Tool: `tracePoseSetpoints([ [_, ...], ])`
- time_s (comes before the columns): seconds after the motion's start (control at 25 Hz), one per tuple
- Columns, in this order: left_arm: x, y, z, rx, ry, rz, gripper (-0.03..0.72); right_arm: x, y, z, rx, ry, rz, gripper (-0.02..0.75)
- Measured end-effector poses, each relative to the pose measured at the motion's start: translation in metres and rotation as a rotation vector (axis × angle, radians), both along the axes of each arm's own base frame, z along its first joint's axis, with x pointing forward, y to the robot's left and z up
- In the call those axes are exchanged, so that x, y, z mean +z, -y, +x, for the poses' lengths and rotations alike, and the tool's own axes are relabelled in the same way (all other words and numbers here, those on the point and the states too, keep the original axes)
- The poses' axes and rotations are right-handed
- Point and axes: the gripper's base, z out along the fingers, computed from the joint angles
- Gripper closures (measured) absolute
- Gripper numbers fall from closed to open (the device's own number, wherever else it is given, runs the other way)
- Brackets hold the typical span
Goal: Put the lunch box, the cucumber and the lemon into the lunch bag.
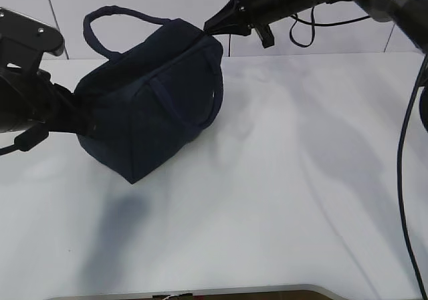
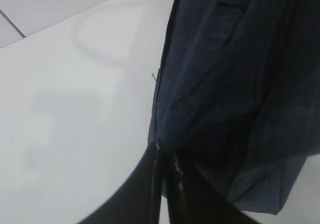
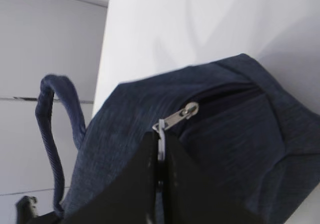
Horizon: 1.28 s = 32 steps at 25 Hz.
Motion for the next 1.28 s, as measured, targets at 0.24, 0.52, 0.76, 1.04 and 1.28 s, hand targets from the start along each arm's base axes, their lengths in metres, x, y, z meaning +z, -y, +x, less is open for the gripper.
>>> tracePoseSetpoints([
  [0.24,0.0,0.0,0.0,-0.008,-0.005,-0.006,0.71,-0.001,-0.026,-0.009,0.042,0.026,-0.07,0.733],
  [0.52,-0.002,0.006,-0.002,-0.054,-0.039,-0.049,0.708,0.016,-0.028,-0.016,0.04,0.097,-0.176,0.733],
  [0.76,0.001,0.018,-0.011,-0.143,-0.103,-0.186,0.508,0.021,-0.028,-0.018,0.042,0.116,-0.195,0.733],
  [1.04,0.042,0.013,-0.028,-0.101,-0.024,-0.384,0.273,0.021,-0.028,-0.018,0.05,0.126,-0.199,0.733],
  [1.28,0.081,0.017,-0.024,-0.092,0.055,-0.529,0.262,0.021,-0.028,-0.018,0.054,0.131,-0.2,0.733],
])
